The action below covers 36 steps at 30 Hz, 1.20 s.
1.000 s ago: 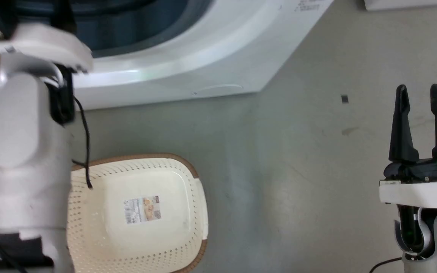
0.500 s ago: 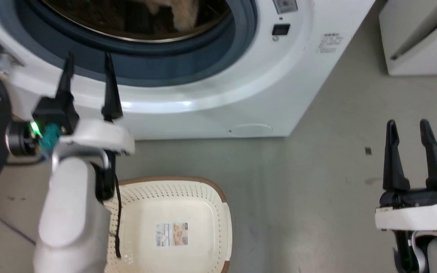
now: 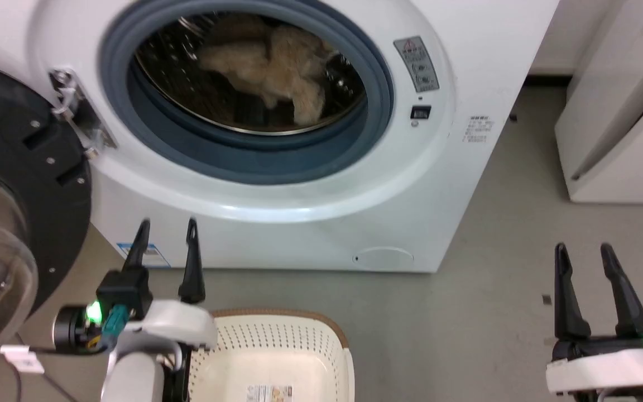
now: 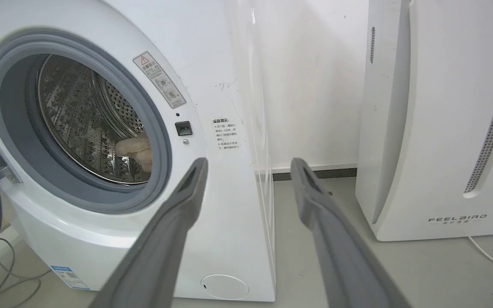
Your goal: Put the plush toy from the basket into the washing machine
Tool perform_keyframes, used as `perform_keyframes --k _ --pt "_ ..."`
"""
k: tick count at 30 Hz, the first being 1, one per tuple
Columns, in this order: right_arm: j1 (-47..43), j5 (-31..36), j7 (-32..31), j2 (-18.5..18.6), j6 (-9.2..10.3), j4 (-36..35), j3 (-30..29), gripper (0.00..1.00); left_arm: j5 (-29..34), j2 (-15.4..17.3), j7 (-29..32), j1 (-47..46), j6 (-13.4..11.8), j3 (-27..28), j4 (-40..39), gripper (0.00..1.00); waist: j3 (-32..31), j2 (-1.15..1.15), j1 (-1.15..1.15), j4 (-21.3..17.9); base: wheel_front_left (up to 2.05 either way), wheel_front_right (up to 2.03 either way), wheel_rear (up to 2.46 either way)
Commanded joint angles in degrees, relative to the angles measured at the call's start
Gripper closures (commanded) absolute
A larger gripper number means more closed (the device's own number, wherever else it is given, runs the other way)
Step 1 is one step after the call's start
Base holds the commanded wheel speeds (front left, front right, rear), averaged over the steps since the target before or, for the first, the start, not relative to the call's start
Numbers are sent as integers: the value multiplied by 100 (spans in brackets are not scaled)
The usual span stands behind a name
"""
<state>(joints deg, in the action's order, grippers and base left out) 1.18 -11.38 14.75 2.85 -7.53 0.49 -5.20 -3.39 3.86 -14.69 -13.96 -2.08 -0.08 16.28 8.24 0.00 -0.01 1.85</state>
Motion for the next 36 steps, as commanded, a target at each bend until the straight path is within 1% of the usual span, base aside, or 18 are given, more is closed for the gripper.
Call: perform_keyframes --k 1,7,12,13,36 --pt "-137 57 25 3 4 29 -11 0 -91 -37 -30 187 9 55 -32 0 -245 0 1 77 0 0 0" --pt "-410 86 25 3 4 81 -8 0 -113 -68 -30 671 118 116 -140 0 -530 0 1 147 0 0 0" --pt "-559 101 25 3 4 122 23 0 -78 -81 -30 854 145 119 -118 0 -661 0 1 176 0 0 0" --pt "-492 69 0 1 0 103 21 100 -123 -81 0 819 126 110 -108 100 -661 0 1 172 0 0 0" --pt "-430 240 -242 0 1 77 100 100 -52 -84 242 915 137 89 -353 100 -697 0 1 115 0 0 0"
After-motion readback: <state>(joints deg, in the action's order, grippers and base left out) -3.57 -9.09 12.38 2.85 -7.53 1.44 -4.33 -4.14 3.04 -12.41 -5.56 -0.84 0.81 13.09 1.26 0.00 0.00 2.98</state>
